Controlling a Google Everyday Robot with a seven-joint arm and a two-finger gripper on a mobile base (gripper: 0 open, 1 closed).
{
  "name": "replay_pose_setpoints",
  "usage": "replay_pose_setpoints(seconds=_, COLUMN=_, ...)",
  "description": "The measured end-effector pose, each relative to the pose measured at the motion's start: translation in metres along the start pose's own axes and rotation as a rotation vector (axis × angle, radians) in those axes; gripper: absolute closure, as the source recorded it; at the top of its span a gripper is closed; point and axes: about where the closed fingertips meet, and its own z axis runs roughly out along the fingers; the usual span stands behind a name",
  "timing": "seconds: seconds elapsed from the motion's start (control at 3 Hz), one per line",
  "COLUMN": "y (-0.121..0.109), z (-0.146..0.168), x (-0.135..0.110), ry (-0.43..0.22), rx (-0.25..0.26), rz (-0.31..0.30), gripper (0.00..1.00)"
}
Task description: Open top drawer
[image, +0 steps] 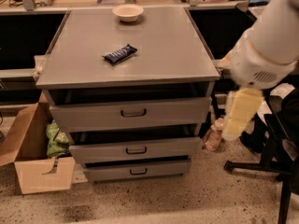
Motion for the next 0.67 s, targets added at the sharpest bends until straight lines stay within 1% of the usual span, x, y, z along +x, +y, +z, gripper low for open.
replay_pose_setpoints(seconds=0.33, y=0.022, z=0.075, x=-0.04, ry=-0.023, rx=-0.072, rz=-0.1, gripper=0.0)
replay_pose_setpoints(seconds=0.67, y=0.029, z=0.13, x=-0.071, ry=-0.076, rx=-0.117, rz=-0.148, gripper=0.0)
